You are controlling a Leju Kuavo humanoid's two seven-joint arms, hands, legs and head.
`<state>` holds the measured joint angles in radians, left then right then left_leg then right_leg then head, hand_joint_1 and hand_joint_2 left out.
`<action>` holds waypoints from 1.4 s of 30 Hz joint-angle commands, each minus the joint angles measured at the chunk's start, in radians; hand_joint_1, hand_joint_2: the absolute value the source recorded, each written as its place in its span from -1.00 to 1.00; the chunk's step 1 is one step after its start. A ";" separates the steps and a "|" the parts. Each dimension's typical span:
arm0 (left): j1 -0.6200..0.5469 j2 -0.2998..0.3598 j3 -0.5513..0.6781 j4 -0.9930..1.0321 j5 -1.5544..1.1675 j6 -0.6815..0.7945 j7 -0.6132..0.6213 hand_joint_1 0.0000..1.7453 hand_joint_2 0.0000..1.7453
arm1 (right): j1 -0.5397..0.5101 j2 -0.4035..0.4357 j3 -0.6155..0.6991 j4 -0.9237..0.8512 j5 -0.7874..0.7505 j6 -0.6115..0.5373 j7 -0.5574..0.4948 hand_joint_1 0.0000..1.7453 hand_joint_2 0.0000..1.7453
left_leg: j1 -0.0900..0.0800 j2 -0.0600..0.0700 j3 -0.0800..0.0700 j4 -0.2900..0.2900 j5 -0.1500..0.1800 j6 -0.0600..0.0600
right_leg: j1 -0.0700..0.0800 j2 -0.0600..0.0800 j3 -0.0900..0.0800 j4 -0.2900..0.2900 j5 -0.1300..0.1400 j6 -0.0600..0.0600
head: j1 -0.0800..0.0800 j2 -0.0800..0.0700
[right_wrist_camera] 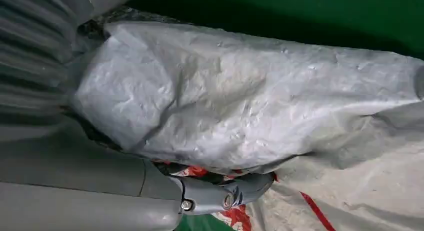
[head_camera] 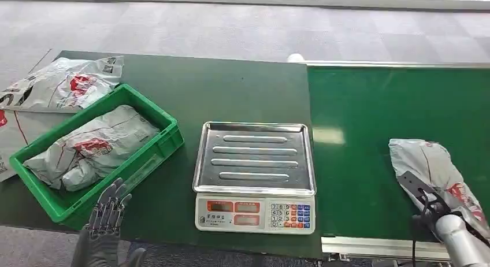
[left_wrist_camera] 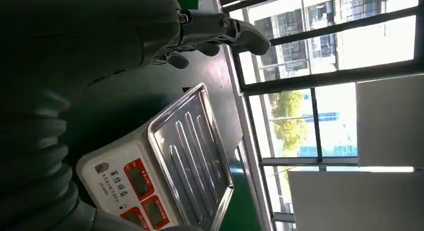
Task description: Moved the parcel from conveyor to table for the left to box.
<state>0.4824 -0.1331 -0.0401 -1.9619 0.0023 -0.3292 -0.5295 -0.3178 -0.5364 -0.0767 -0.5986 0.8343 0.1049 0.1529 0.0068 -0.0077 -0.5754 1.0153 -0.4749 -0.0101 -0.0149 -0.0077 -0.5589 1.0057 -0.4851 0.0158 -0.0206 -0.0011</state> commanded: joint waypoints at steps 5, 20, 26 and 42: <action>-0.020 -0.013 0.046 0.060 0.000 -0.001 0.004 -1.00 1.00 | -0.047 0.016 0.009 0.151 -0.005 0.007 0.004 -1.00 1.00 | 0.000 -0.001 0.002 -0.002 0.001 0.000 | 0.000 0.000 0.004 -0.003 0.001 0.000 | 0.000 0.000; -0.006 -0.038 0.100 0.049 -0.018 0.019 -0.023 -1.00 1.00 | -0.103 0.049 0.132 0.196 0.038 0.043 0.133 1.00 1.00 | 0.001 -0.004 0.005 -0.001 0.001 0.001 | 0.001 -0.003 0.007 -0.005 0.001 0.001 | 0.000 0.000; -0.012 -0.048 0.100 0.049 -0.024 0.015 -0.016 -1.00 1.00 | -0.117 0.078 0.140 0.149 0.066 0.043 0.181 1.00 1.00 | 0.001 -0.001 0.005 -0.002 0.001 0.001 | 0.001 0.000 0.008 -0.005 0.001 0.001 | 0.000 0.000; -0.015 -0.072 0.130 0.055 -0.015 0.010 -0.040 -1.00 1.00 | 0.003 0.210 -0.046 -0.310 0.040 -0.373 -0.086 1.00 1.00 | 0.002 0.002 0.005 -0.002 0.001 0.001 | 0.002 0.002 0.007 -0.005 0.002 0.001 | 0.000 0.000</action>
<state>0.4823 -0.1701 0.0301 -1.9341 -0.0141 -0.3105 -0.5668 -0.4222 -0.5093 0.0309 -0.5111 0.9163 0.0870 0.3207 0.0080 -0.0135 -0.5722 1.0165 -0.4755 -0.0092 -0.0138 -0.0128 -0.5506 1.0043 -0.4867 0.0183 -0.0206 -0.0011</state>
